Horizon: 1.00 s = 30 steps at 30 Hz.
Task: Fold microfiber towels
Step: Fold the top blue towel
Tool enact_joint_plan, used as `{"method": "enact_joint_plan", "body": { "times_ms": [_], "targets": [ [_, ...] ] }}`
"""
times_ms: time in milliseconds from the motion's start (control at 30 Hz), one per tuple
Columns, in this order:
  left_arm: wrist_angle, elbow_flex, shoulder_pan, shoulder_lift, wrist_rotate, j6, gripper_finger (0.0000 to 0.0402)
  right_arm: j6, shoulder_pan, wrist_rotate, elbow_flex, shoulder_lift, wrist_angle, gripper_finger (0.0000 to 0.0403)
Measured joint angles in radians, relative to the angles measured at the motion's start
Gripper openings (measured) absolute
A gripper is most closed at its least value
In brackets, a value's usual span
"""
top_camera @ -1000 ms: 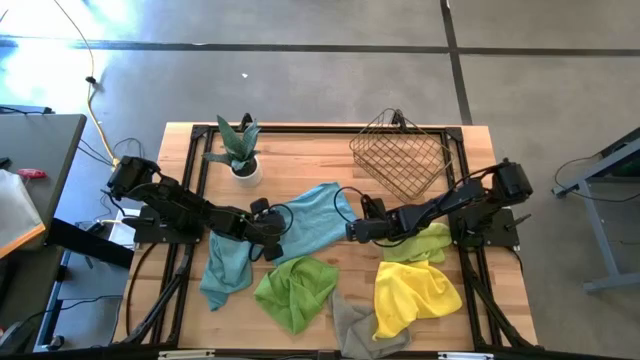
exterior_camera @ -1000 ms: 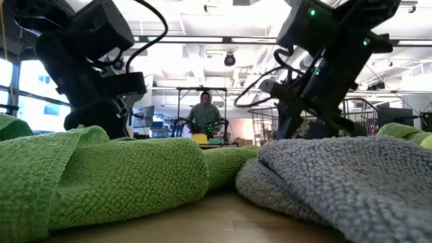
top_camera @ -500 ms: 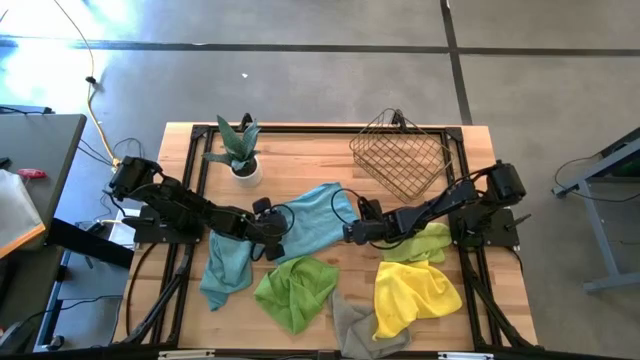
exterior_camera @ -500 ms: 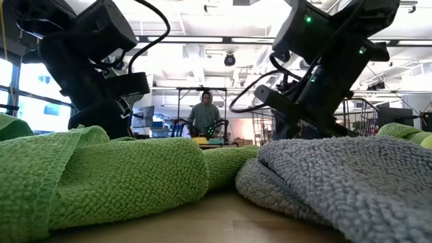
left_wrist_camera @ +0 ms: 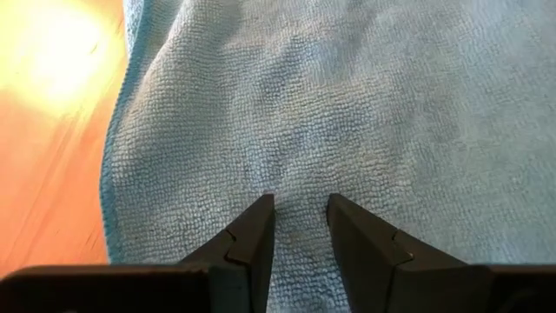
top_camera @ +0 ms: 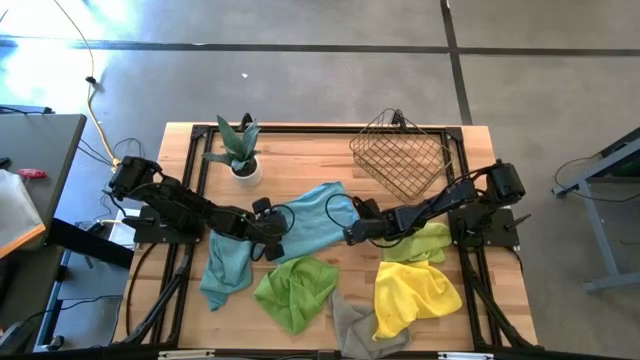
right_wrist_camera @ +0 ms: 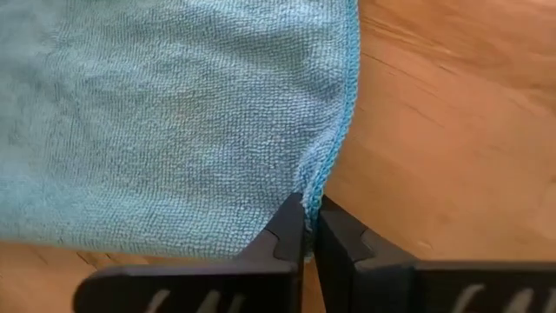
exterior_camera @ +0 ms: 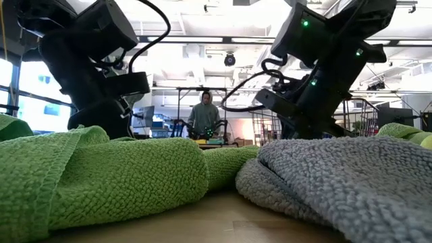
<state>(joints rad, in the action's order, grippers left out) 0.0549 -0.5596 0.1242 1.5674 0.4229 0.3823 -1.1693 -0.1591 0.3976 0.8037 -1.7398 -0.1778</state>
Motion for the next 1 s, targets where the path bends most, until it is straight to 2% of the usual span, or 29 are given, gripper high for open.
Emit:
{"method": "enact_joint_plan", "body": {
  "times_ms": [200,400,567,733,1000],
  "targets": [
    [0.006,-0.010,0.001,-0.044,-0.065,-0.004,0.0101,0.117,0.033,0.011,0.022,0.022,-0.074,0.0002],
    [0.017,-0.012,0.000,-0.062,-0.105,0.030,0.0101,0.266,0.059,0.020,0.157,0.037,-0.319,0.0001],
    [0.009,-0.012,0.000,-0.062,-0.149,0.045,0.0101,0.406,0.082,0.031,0.279,0.039,-0.456,0.0001],
    [0.001,-0.012,0.001,-0.062,-0.189,0.078,0.0101,0.486,0.097,-0.014,0.328,0.034,-0.395,0.0000],
    [-0.011,-0.013,0.047,-0.086,-0.256,0.090,0.0101,0.539,0.094,-0.191,0.328,-0.067,-0.118,0.0000]
  ]
}}
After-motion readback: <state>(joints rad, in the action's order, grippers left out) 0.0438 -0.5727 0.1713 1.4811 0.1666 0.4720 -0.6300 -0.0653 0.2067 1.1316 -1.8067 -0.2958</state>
